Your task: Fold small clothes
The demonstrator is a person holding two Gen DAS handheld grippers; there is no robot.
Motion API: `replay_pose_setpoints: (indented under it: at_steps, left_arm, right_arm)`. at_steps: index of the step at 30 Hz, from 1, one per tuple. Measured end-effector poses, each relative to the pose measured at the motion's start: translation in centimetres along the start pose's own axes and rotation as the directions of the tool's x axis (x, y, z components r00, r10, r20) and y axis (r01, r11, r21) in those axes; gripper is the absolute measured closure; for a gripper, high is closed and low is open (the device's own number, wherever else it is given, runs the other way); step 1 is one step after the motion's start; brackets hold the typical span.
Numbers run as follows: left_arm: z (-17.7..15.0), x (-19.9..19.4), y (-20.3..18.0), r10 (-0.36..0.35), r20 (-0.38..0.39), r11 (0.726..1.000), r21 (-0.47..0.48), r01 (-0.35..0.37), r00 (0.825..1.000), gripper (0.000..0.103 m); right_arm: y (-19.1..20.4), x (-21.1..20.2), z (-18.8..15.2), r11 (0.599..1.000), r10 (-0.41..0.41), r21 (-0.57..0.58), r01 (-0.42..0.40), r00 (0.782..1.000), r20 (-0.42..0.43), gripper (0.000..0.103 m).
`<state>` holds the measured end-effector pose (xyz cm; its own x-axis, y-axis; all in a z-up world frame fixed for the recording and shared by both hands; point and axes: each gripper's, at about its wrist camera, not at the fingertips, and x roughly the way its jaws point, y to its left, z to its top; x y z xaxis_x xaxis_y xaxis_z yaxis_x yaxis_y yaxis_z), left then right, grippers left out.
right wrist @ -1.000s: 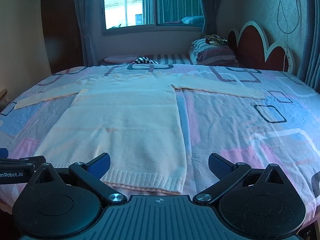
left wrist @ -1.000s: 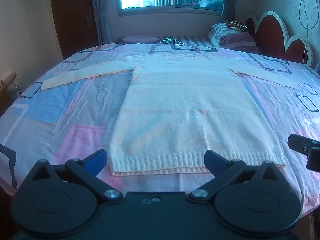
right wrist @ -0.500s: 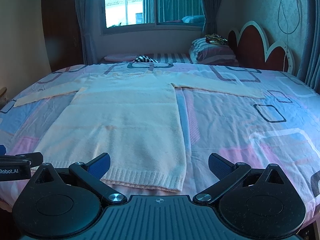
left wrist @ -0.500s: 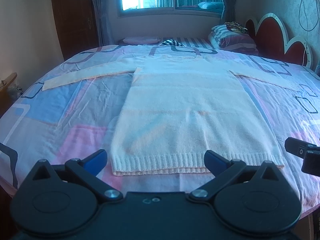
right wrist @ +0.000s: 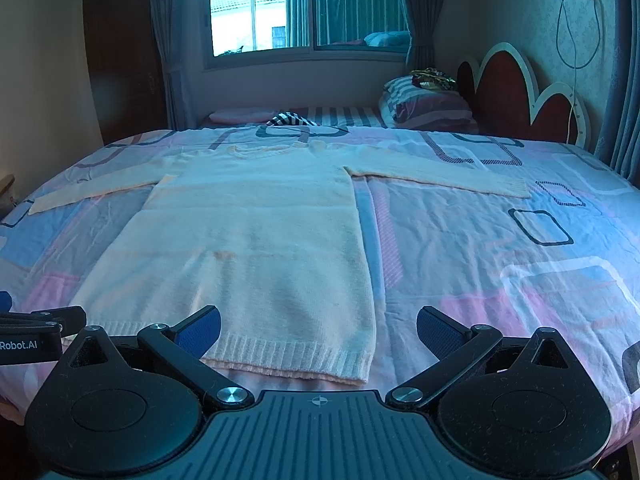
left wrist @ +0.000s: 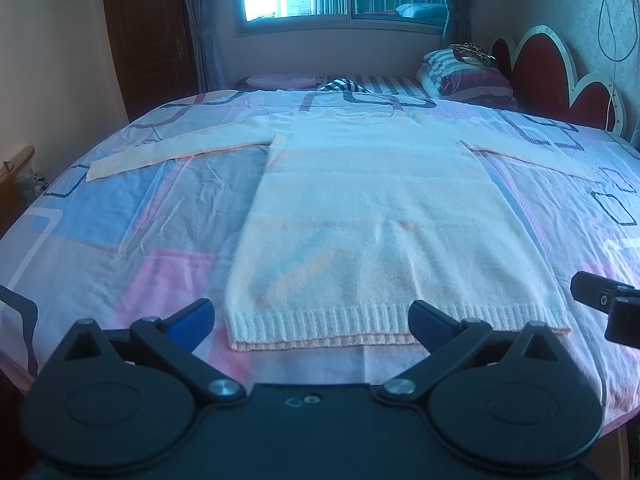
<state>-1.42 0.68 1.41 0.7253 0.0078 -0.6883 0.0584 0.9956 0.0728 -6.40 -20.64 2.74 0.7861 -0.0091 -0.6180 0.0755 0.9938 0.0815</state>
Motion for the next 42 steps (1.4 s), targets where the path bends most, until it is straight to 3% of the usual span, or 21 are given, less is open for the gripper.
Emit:
replay_pose_setpoints:
  at_steps: [42]
  left_arm:
    - [-0.24,-0.07,0.4,-0.004,0.0,1.0,-0.007,0.004,1.0,0.001]
  right_arm:
    - [-0.08,0.06,-0.15,1.0,0.0,-0.005,0.0,1.0,0.0,0.0]
